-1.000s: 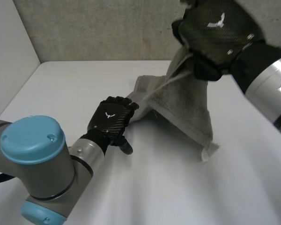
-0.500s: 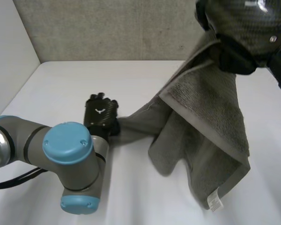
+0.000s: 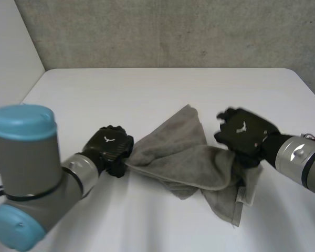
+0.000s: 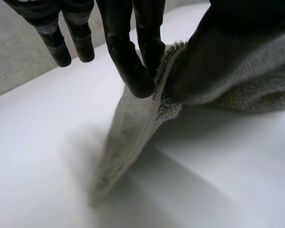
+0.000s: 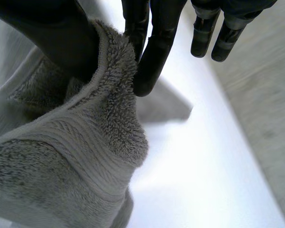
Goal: Fold the towel.
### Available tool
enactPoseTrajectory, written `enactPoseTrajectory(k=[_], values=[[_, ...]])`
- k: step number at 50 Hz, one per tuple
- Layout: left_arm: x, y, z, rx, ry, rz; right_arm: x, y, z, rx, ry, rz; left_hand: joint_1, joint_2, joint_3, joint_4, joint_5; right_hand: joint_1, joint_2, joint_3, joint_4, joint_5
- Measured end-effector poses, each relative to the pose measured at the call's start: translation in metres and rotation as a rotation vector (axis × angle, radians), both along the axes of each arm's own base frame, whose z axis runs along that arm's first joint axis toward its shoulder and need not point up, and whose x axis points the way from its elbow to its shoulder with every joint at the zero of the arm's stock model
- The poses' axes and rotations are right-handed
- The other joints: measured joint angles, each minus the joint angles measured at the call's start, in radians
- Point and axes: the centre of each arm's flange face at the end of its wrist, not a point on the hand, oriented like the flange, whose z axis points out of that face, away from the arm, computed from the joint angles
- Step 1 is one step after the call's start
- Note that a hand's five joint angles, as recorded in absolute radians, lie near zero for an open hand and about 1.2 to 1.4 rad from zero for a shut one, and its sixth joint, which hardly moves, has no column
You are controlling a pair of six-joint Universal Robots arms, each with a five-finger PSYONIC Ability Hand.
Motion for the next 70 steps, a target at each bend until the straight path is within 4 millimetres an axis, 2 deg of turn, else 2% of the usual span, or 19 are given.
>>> enactPoseTrajectory(k=[3,6,10,14,15,17,20,21,23,25,27,31,37,41,45,51,58,68,70], values=[[0.011,-0.003,0.014,-0.021,-0.058,-0.011,-0.004,-0.005,-0.011,0.021,0.141,0.009,0.0,0.0,0.0,0.0,0.0,0.0,0.0,0.0,0.0,0.0],[0.017,-0.013,0.027,-0.074,-0.091,-0.004,-0.005,-0.017,-0.013,0.002,0.221,-0.008,0.0,0.0,0.0,0.0,0.0,0.0,0.0,0.0,0.0,0.0],[0.02,-0.043,0.056,-0.226,-0.082,0.034,0.0,-0.051,0.005,-0.127,0.228,-0.08,0.0,0.0,0.0,0.0,0.0,0.0,0.0,0.0,0.0,0.0],[0.011,-0.08,0.1,-0.487,0.023,0.099,0.008,-0.093,0.053,-0.366,0.051,-0.204,0.0,0.0,0.0,0.0,0.0,0.0,0.0,0.0,0.0,0.0],[0.009,-0.085,0.108,-0.534,0.046,0.11,0.009,-0.098,0.061,-0.398,0.017,-0.22,0.0,0.0,0.0,0.0,0.0,0.0,0.0,0.0,0.0,0.0],[0.003,-0.1,0.139,-0.721,0.149,0.15,0.01,-0.115,0.103,-0.551,-0.167,-0.292,0.0,0.0,0.0,0.0,0.0,0.0,0.0,0.0,0.0,0.0],[-0.003,-0.106,0.177,-0.933,0.28,0.182,0.008,-0.119,0.146,-0.686,-0.361,-0.333,0.0,0.0,0.0,0.0,0.0,0.0,0.0,0.0,0.0,0.0],[-0.004,-0.103,0.198,-1.04,0.352,0.194,0.004,-0.116,0.171,-0.756,-0.474,-0.343,0.0,0.0,0.0,0.0,0.0,0.0,0.0,0.0,0.0,0.0],[-0.003,-0.095,0.221,-1.156,0.433,0.199,0.0,-0.109,0.196,-0.822,-0.588,-0.336,0.0,0.0,0.0,0.0,0.0,0.001,0.0,0.0,0.0,0.004],[-0.001,-0.084,0.236,-1.229,0.484,0.193,-0.003,-0.099,0.207,-0.843,-0.644,-0.308,0.0,0.0,0.0,0.0,0.007,0.002,0.0,0.0,0.0,0.008],[0.0,-0.078,0.238,-1.246,0.493,0.178,-0.002,-0.094,0.206,-0.83,-0.652,-0.28,0.0,0.0,0.0,0.0,0.014,0.003,0.0,0.0,0.0,0.01],[0.001,-0.073,0.213,-1.165,0.434,0.117,0.003,-0.083,0.18,-0.704,-0.591,-0.203,0.0,0.0,0.0,0.0,0.016,0.003,0.0,0.0,0.0,0.011],[0.011,-0.075,0.136,-0.89,0.273,0.048,0.007,-0.07,0.118,-0.436,-0.428,-0.121,0.0,0.0,0.0,0.0,0.016,0.003,0.0,0.0,0.0,0.011],[0.024,-0.071,0.081,-0.69,0.179,0.028,-0.002,-0.063,0.068,-0.277,-0.284,-0.104,0.0,0.0,0.0,0.0,0.016,0.003,0.0,0.0,0.0,0.011],[0.033,-0.063,0.037,-0.528,0.116,0.016,-0.01,-0.055,0.022,-0.169,-0.136,-0.085,0.0,0.0,0.0,0.0,0.016,0.003,0.0,0.0,0.0,0.011],[0.038,-0.05,0.0,-0.379,0.065,0.006,-0.021,-0.042,-0.025,-0.07,0.023,-0.055,0.0,0.0,0.0,0.0,0.016,0.003,0.0,0.0,0.0,0.011],[0.036,-0.042,-0.004,-0.328,0.05,-0.007,-0.026,-0.039,-0.034,-0.039,0.049,-0.066,0.001,0.0,0.0,0.0,0.016,0.003,0.0,0.0,0.0,0.011],[0.027,-0.027,-0.005,-0.293,0.042,-0.044,-0.031,-0.04,-0.004,-0.071,-0.056,-0.149,0.0,0.0,0.0,0.0,0.015,0.003,0.0,0.0,0.0,0.011],[0.025,-0.023,-0.006,-0.282,0.038,-0.05,-0.034,-0.042,0.002,-0.061,-0.096,-0.185,-0.066,-0.119,0.0,0.0,-0.08,0.003,0.0,0.0,0.0,0.011]])
